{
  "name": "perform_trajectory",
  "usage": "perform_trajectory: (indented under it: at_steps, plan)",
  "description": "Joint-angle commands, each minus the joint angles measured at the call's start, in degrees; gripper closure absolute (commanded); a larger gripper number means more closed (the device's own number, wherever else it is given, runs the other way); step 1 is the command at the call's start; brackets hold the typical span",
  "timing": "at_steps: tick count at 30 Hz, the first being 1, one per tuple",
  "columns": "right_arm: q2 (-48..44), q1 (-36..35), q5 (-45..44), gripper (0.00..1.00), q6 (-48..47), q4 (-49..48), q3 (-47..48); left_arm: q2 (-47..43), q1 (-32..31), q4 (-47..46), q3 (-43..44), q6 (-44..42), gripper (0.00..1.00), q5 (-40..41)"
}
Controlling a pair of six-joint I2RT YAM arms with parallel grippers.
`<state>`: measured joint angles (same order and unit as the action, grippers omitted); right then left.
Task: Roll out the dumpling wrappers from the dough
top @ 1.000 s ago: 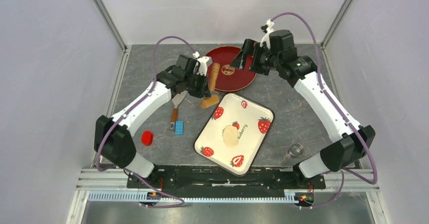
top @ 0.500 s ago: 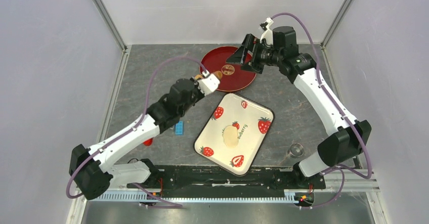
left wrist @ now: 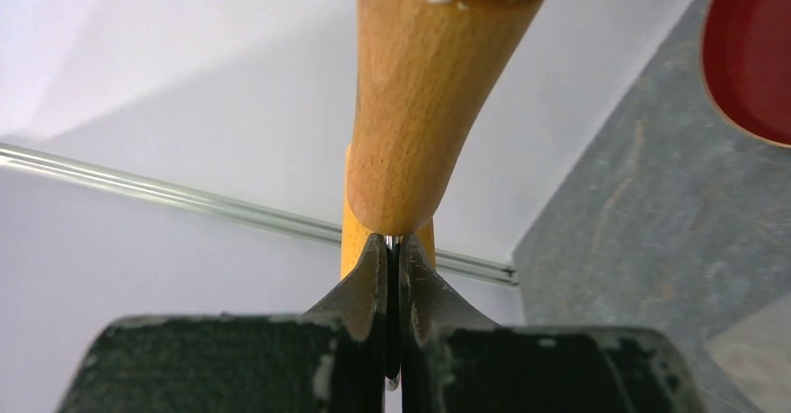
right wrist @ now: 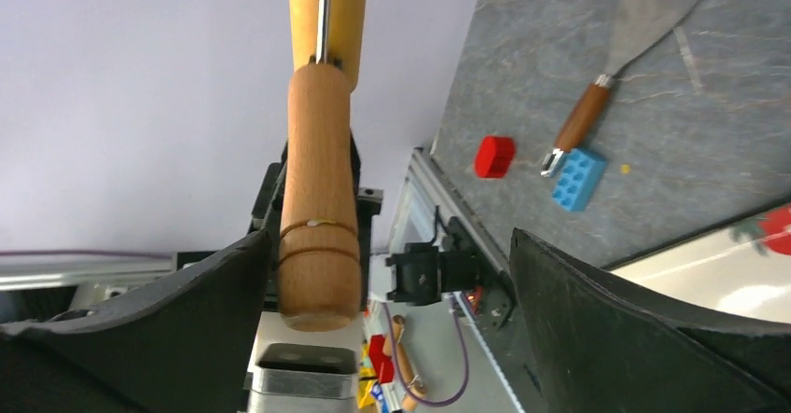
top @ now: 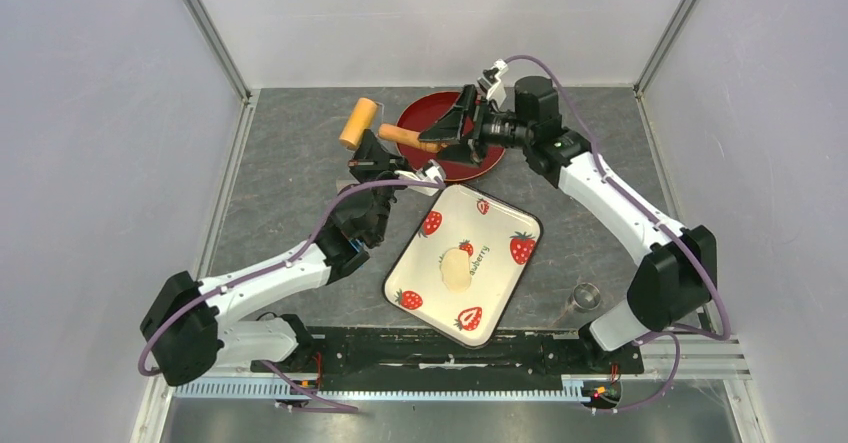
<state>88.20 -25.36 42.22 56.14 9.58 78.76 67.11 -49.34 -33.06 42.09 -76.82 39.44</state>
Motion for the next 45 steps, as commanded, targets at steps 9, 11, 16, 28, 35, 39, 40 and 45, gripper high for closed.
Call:
perform_trajectory:
  at_steps: [9,11,16,28,35,39,40,45]
  plan:
    - [4.1,-3.7,3.0,0.07,12.4,-22.9,0.3,1.8,-0.9,-18.8,0.4,-14.3,0.98,3.5]
    - [5.3,-4.4,3.1,0.12,13.2,-24.1,0.7,1.8,-0.9,-18.6,0.2,-13.7,0.98,3.7]
    - [7.6,-5.6,3.2,0.28,16.4,-28.4,1.4,1.8,-1.0,-17.9,-0.1,-13.2,0.98,4.4]
    - [8.2,-6.0,3.3,0.97,16.8,-28.9,2.3,2.2,-1.0,-16.7,-0.2,-11.7,0.93,5.6]
    - [6.6,-4.3,-0.4,1.0,6.5,-16.0,3.4,-0.5,-1.2,7.1,3.6,7.9,0.41,6.9]
    - [4.9,-1.2,-5.4,1.0,-4.9,-0.3,5.6,-3.9,-1.2,34.9,10.7,35.8,0.41,-4.6]
    - [4.4,-0.2,-6.4,1.0,-7.5,3.0,5.8,-4.2,-1.2,38.2,11.6,43.2,0.41,-7.2]
    - [1.8,4.0,-11.8,1.0,-20.5,18.3,7.3,-3.2,-1.0,49.9,14.2,67.9,0.39,-21.0]
